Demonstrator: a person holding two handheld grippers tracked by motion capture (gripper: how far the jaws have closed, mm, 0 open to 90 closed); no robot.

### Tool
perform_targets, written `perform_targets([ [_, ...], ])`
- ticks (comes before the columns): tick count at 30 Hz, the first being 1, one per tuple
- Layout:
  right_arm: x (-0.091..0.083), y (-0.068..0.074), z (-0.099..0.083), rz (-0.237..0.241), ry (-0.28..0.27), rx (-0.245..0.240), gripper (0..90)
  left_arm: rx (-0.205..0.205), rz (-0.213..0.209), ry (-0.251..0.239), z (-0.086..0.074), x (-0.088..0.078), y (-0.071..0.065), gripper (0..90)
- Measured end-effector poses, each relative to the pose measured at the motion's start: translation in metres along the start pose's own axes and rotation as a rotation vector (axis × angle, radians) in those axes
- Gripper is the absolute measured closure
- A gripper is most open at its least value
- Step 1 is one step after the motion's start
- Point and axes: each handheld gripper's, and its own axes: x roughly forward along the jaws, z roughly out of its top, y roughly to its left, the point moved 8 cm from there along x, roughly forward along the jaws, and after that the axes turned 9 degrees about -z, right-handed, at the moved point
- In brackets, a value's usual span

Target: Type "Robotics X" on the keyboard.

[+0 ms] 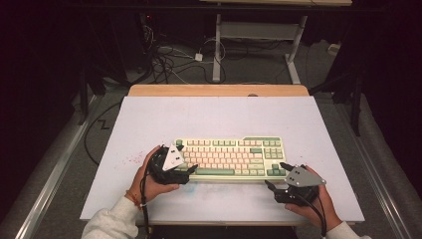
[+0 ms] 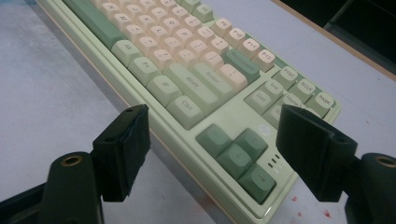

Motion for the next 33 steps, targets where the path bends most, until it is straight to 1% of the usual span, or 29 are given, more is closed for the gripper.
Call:
perform_targets([
  [3,0.000,-0.001,0.000,-0.004,0.000,0.000,26.5,-0.005,0.025,0.027,-0.010,-0.002,0.004,18.0],
  [4,0.000,-0.001,0.000,-0.005,0.001,0.003,26.5,-0.010,0.024,0.033,-0.013,-0.002,0.004,17.4],
  [6,0.000,-0.002,0.000,-0.006,-0.001,0.002,26.5,-0.007,0.029,0.049,-0.019,-0.002,0.004,17.2],
  [11,0.000,-0.003,0.001,-0.014,-0.002,0.007,26.7,-0.017,0.034,0.062,-0.030,-0.004,0.003,17.2],
  [13,0.000,-0.004,0.001,-0.014,-0.002,0.007,27.0,-0.015,0.050,0.069,-0.034,-0.006,0.003,17.7],
  [16,0.000,-0.004,0.001,-0.013,0.000,0.011,27.4,-0.017,0.060,0.078,-0.040,-0.008,0.003,17.9],
  [23,0.002,-0.005,0.004,-0.018,0.002,0.018,30.1,-0.025,0.073,0.098,-0.051,-0.012,0.004,17.9],
  [27,0.002,-0.007,0.007,-0.017,-0.003,0.036,35.1,-0.025,0.075,0.109,-0.056,-0.014,0.003,17.9],
  [33,0.002,-0.008,0.016,0.018,-0.015,0.067,50.7,-0.027,0.068,0.123,-0.061,-0.016,0.000,17.9],
])
